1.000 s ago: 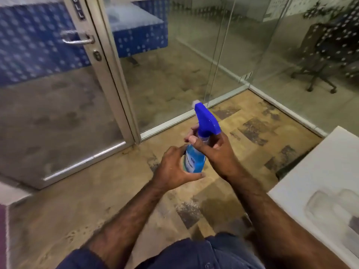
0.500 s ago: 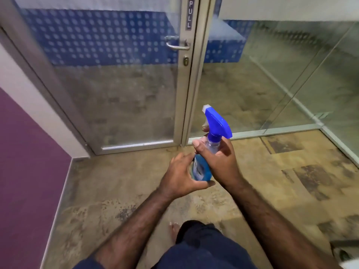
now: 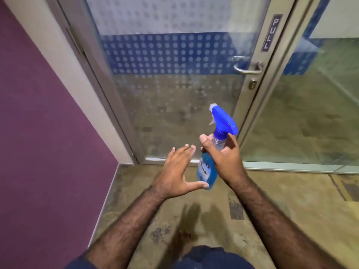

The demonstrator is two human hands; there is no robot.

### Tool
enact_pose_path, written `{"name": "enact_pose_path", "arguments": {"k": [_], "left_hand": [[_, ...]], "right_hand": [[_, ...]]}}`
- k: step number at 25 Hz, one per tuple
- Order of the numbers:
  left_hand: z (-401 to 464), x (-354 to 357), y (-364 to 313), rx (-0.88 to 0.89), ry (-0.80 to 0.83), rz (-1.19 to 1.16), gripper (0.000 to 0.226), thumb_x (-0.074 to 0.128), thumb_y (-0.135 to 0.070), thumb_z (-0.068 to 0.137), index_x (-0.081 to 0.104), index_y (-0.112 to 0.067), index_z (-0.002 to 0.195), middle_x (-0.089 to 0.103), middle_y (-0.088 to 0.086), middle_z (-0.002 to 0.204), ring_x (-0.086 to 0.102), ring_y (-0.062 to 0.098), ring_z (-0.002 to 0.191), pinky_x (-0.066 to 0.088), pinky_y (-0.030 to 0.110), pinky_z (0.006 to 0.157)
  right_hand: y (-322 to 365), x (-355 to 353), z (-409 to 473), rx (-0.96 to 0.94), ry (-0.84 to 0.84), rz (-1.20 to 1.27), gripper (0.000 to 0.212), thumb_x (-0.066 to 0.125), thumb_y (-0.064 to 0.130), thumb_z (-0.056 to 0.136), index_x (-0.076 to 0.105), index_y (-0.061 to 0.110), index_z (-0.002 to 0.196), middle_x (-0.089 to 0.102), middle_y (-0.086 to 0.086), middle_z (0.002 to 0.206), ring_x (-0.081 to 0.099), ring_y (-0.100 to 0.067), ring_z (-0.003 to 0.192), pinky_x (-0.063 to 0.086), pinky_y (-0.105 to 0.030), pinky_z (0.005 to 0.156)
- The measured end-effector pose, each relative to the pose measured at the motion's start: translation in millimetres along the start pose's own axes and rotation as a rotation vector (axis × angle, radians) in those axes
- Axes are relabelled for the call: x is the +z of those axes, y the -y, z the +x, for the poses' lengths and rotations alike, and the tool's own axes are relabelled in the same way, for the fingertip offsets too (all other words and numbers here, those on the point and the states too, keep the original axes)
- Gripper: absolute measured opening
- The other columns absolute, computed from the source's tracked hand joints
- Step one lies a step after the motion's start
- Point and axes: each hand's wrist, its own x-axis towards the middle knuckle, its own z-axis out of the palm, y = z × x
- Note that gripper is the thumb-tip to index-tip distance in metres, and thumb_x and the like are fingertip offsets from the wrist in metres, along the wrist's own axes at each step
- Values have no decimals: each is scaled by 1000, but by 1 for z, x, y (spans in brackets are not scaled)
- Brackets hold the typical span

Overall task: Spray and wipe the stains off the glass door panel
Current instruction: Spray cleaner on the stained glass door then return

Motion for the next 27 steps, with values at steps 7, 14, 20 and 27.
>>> {"name": "enact_pose_path", "arguments": {"k": [7, 14, 20, 27], "left_hand": [[106, -102, 86, -24, -299, 412, 100, 41, -78, 98, 34, -4, 165, 31, 14, 175, 24, 29, 165, 19, 59, 134], [243, -250, 107, 54, -591, 540, 94, 39, -72, 101, 39, -2, 162, 33, 17, 174, 25, 32, 165, 18, 63, 132], [332, -398, 93, 115, -749, 678, 97, 24, -76, 102, 28, -4, 167, 24, 16, 177, 18, 31, 167, 9, 60, 135], [373, -467, 95, 109, -797, 746, 100, 15, -78, 101, 24, -5, 168, 21, 16, 178, 15, 30, 167, 3, 60, 135]], "right_hand": [[44, 57, 110, -106, 16, -11, 20, 84, 17, 94, 65, 11, 95, 68, -11, 81, 67, -8, 65, 54, -14, 71], [162, 95, 201, -425, -95, 11, 32, 82, 20, 97, 72, 30, 126, 63, -3, 77, 61, -12, 62, 54, -14, 65], [291, 121, 260, -585, -179, 61, 33, 79, 23, 100, 68, 18, 130, 63, -13, 79, 60, -22, 62, 57, -23, 57], [360, 139, 286, -657, -316, -22, 24, 77, 26, 100, 65, 7, 107, 63, -8, 76, 60, -23, 62, 57, -37, 62]]}}
